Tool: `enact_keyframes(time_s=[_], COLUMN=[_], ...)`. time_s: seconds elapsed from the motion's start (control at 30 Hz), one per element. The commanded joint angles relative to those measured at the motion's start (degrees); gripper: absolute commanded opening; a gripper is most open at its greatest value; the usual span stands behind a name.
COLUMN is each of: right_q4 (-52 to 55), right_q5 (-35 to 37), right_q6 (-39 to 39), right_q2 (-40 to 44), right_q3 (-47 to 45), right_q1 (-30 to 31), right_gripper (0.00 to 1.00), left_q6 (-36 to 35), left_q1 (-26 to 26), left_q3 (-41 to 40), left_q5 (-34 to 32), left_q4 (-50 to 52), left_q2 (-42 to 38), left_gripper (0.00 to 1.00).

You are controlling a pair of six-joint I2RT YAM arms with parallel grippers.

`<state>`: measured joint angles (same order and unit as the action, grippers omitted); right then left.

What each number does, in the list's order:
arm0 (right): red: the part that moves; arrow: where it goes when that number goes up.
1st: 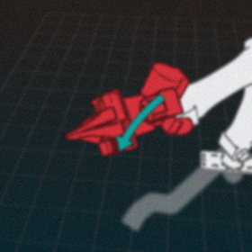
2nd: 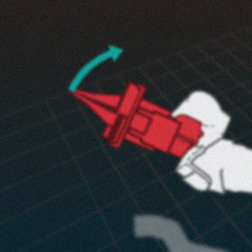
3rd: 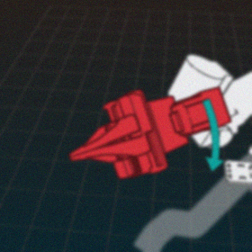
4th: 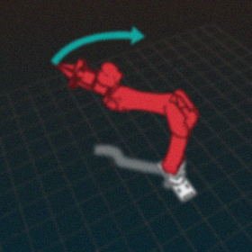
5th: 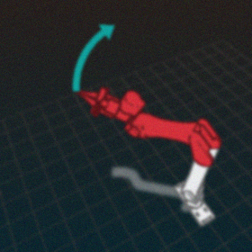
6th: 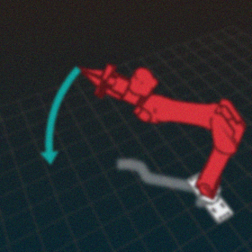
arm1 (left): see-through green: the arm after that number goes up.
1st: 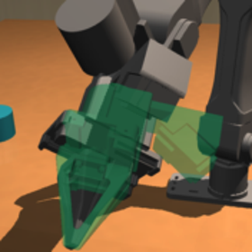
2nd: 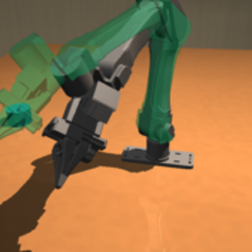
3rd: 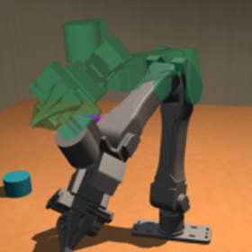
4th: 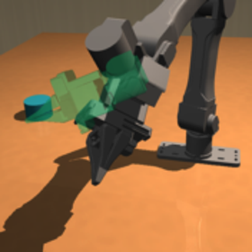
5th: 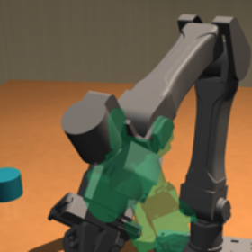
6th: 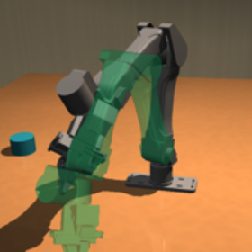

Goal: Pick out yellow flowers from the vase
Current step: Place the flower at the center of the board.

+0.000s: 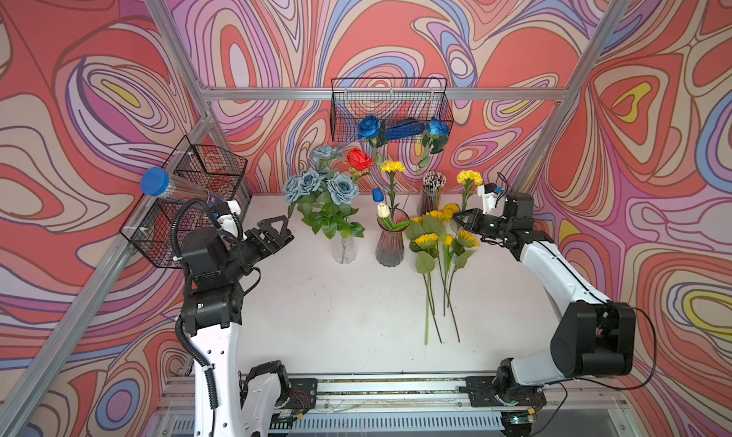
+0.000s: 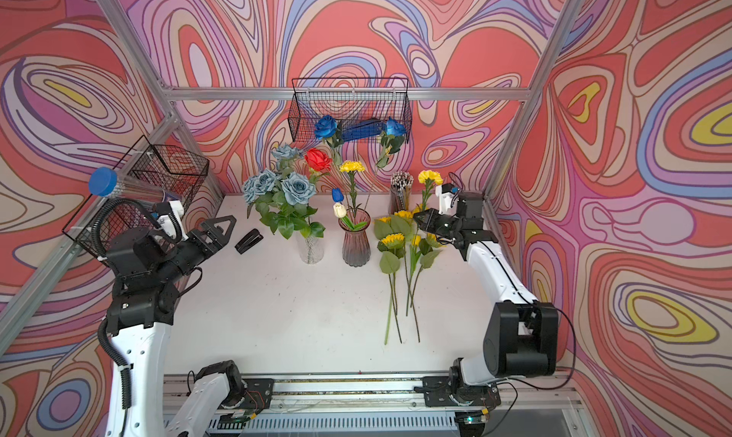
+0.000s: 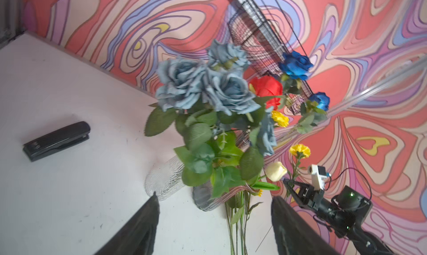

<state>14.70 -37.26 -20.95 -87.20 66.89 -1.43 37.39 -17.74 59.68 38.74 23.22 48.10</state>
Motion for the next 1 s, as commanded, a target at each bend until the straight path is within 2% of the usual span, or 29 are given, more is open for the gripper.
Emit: enact_keyframes(time_s=[0.0, 0.13, 0.4, 0.97], right_q4=[11.53, 20.58, 19.01, 17.56], right_q5=[2.03, 5.2, 8.21, 8.87], right_q6=[5.7, 9.84, 9.34, 9.0], right_q2=[-4.54, -12.09, -20.5, -23.1], right_q3=[3.83, 7.58, 7.39, 7.8], right_q1=[1.56, 4.5, 6.95, 6.96], right_gripper=[0.0, 0.0, 0.0, 0.0], left_q6=[2.24, -0.77, -3.37, -2.25], left_q1=[-1.18, -1.69, -2.13, -2.3], left_q3=[-2.42, -4.81, -7.07, -9.7], left_q5=[4.08, 1.9, 2.72, 5.99], left_q4=[-1.65, 0.78, 0.62, -3.19], left_q2=[-1.14, -0.99, -0.55, 0.57], left_gripper=[0.77, 0.77, 0.77, 0.77])
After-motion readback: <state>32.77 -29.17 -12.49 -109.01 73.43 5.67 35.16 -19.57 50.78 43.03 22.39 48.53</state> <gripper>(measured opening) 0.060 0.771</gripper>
